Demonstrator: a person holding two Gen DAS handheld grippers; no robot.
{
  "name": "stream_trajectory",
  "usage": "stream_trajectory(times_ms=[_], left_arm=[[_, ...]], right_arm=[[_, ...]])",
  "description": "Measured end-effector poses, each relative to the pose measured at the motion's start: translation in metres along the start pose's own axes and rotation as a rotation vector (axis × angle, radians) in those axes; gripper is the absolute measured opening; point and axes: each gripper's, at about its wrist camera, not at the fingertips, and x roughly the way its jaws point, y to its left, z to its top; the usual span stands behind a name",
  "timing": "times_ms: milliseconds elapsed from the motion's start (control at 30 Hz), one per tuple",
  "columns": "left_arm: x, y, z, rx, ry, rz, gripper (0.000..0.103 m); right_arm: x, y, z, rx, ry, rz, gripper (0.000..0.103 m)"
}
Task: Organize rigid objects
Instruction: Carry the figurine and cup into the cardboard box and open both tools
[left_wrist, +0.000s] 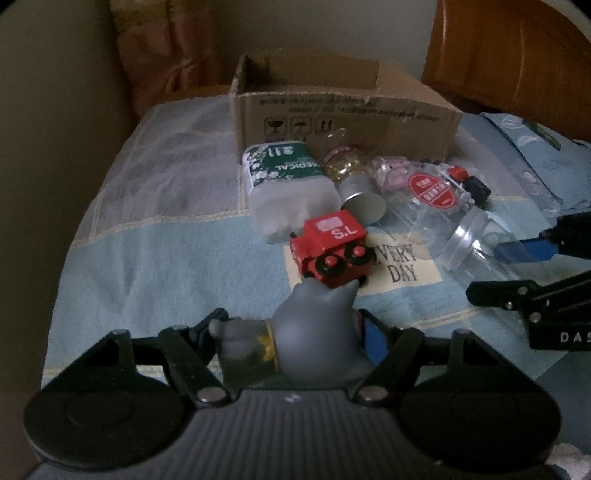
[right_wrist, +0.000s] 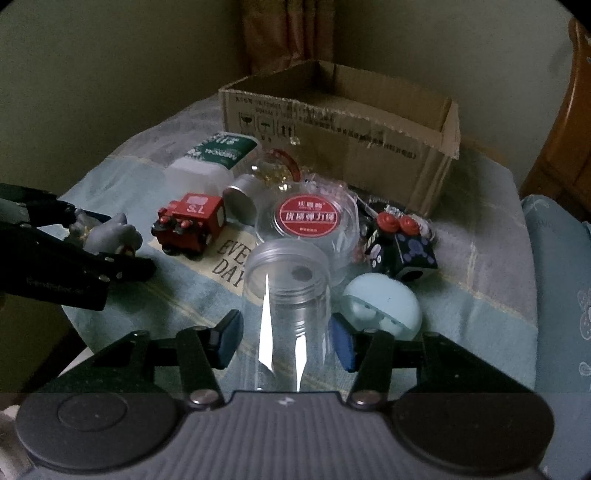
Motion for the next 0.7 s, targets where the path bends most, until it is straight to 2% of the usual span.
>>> stream_trajectory(times_ms=[400,500,700], left_arm=[[-0.026,-0.004,0.024,0.058,-0.050,-0.032,0.074],[-0.032,-0.004,0.043,0.076,-0.076,-0.043,0.074],[-0.034,-0.010,0.106,0.137,-0.163,-0.045,0.074]], right_arm=[[-0.033,-0.010,0.020,0.020,-0.054,0.051,0.057],[-0.041,-0.014,0.030,0.020,-0.081,0.054,0.057],[-0.052,-0.025,0.058,0.014,-0.139,0.047,0.057]])
